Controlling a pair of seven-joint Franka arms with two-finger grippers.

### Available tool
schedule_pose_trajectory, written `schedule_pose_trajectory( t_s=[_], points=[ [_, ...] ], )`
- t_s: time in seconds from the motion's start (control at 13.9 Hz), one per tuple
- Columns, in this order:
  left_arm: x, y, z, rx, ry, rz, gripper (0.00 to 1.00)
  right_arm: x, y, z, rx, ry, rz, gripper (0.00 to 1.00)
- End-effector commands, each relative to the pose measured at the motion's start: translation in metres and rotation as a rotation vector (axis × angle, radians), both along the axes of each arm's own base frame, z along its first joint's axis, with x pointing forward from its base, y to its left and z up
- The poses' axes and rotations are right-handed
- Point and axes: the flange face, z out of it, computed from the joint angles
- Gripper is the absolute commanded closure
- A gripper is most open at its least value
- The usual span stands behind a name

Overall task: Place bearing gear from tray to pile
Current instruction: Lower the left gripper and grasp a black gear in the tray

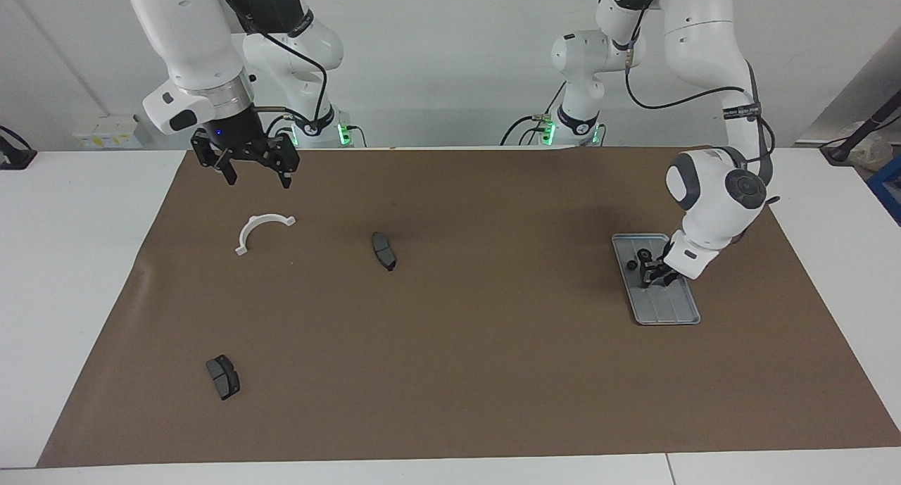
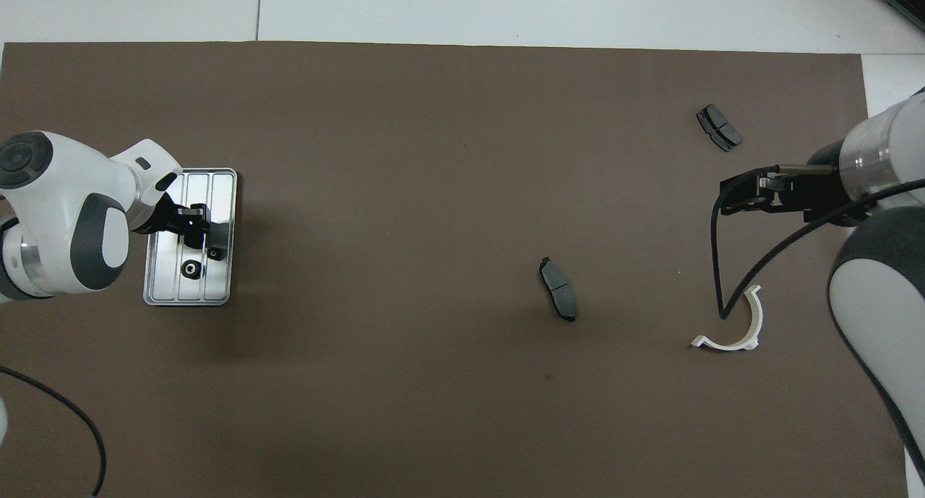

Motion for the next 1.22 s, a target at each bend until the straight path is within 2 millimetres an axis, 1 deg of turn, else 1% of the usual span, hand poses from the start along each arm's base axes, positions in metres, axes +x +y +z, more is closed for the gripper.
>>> schedule_pose_trajectory(
  t_s=[0.0,0.29,0.5,0.65,0.79,0.86,0.93,1.15],
  points=[
    [-0.0060,-0.0022,-0.0048,0.011,-0.009,0.000,0.58,-0.0029,-0.0017,-0.0009,0.014,0.015,-0.019,0.00],
    [-0.0066,-0.0031,-0.0053,0.011,-0.003,-0.003,0.66,-0.0029,-0.0015,-0.0002,0.015,0.013,-0.017,0.00],
    [-0.0068,0.0005,-0.0045,0.011,-0.003,-0.002,0.72,-0.0030,-0.0007,-0.0002,0.015,0.013,-0.016,0.00],
    [-0.0062,0.0023,-0.0047,0.011,-0.005,0.001,0.73,-0.0029,-0.0015,-0.0002,0.015,0.013,-0.017,0.00],
    [-0.0068,0.0023,-0.0043,0.011,0.000,0.001,0.62,-0.0030,-0.0007,-0.0002,0.015,0.013,-0.016,0.00],
    [-0.0073,0.0023,-0.0047,0.011,0.005,0.003,0.49,-0.0030,-0.0007,-0.0002,0.015,0.013,-0.016,0.00],
    [-0.0080,0.0023,-0.0052,0.011,0.011,0.004,0.47,-0.0030,-0.0009,-0.0002,0.014,0.013,-0.014,0.00],
    [-0.0115,0.0022,-0.0053,0.010,0.040,0.004,0.46,-0.0031,0.0001,-0.0002,0.015,0.013,-0.012,0.00]
  ],
)
